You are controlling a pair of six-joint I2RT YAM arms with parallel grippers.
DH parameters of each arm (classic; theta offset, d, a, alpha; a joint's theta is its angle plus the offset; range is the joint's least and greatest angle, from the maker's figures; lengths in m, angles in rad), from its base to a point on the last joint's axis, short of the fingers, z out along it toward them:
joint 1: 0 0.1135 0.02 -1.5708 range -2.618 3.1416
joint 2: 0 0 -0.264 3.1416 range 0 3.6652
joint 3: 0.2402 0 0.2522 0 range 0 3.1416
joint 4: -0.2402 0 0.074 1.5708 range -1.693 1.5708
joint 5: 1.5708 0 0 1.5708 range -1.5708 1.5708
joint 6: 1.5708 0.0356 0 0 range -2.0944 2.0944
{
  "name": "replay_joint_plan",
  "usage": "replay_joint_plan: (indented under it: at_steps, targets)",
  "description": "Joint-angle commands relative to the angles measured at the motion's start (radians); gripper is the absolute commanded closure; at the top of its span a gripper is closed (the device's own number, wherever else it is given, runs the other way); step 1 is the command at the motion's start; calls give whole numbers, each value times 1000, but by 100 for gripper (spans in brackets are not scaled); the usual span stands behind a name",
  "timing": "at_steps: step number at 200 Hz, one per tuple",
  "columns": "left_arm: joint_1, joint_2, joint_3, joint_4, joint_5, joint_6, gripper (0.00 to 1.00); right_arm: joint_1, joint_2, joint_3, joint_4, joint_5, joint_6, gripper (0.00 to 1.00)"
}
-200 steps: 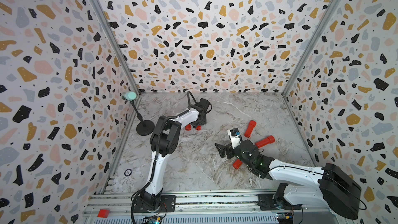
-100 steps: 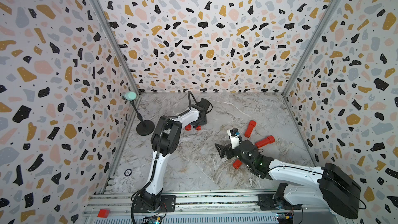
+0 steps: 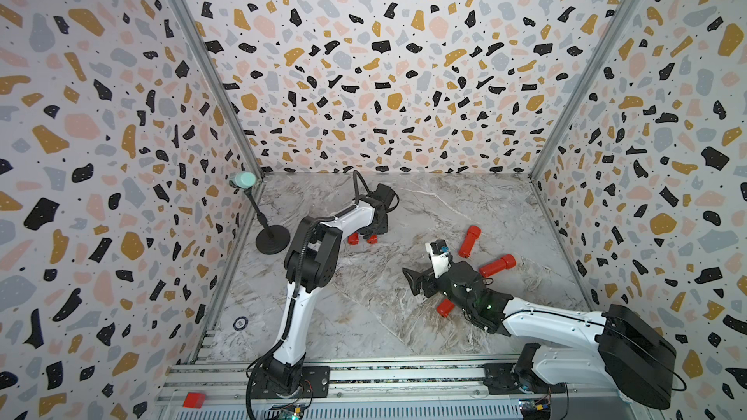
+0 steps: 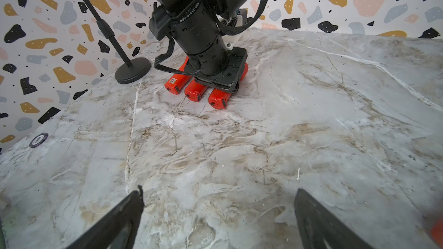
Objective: Close the plug at the bottom of the flashlight
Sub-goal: Place the flashlight at the center of the board.
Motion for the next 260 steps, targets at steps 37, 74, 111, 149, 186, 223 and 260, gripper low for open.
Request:
replay_joint_plan:
  at_steps: [37, 74, 111, 149, 186, 223, 260]
  targets:
    - [-12, 10, 16, -29, 5, 22, 48, 6, -5, 34, -18, 19, -8, 0]
    - [-15, 0, 28, -32, 5, 23, 42, 8, -5, 34, -19, 21, -8, 0]
    - [-21, -13, 51, -47, -4, 25, 40, 9, -5, 34, -20, 26, -10, 0]
    - [-26, -36, 60, -54, -12, 24, 35, 10, -5, 34, -19, 25, -9, 0]
    - [-38, -62, 77, -64, -19, 23, 34, 10, -7, 34, -19, 33, -11, 0]
    - [-51, -88, 99, -81, -27, 20, 23, 10, -17, 33, -24, 52, -13, 0]
    - [-60, -136, 91, -82, -37, 17, 16, 9, -41, 22, -21, 86, -6, 0]
